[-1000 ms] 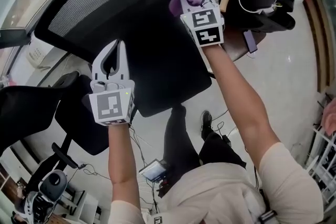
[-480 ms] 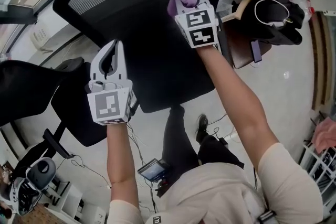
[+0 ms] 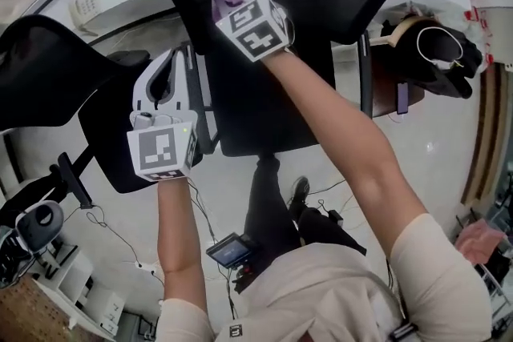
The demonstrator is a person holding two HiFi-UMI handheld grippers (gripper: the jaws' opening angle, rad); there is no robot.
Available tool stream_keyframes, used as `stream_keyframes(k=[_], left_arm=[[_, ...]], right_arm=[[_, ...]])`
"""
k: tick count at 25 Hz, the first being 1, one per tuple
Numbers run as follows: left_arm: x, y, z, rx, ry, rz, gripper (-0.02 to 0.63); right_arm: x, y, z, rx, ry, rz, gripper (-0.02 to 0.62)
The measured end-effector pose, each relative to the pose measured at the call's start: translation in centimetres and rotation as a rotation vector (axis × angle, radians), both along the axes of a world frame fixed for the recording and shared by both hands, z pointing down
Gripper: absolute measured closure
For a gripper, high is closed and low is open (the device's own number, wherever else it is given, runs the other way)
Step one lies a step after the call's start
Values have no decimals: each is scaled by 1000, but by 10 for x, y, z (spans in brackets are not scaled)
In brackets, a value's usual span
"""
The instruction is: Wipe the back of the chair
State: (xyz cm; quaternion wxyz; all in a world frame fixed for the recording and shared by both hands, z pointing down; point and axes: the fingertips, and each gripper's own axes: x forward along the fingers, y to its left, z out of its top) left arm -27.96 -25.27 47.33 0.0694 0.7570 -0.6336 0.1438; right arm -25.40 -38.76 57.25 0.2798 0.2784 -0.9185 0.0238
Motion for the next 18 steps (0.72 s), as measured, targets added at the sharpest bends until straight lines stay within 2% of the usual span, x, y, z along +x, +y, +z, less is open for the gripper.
stream_keyframes(k=[5, 8, 18], left_arm=[[-5, 10, -9, 6, -3, -24, 600], [8, 14, -23, 34, -27, 2, 600], [57, 61, -101, 76, -85, 50, 600]], right_arm=[[18, 17, -9, -2, 23, -21, 578], [33, 29, -33, 14, 7, -19, 578], [117, 91, -162, 112, -95, 25, 578]])
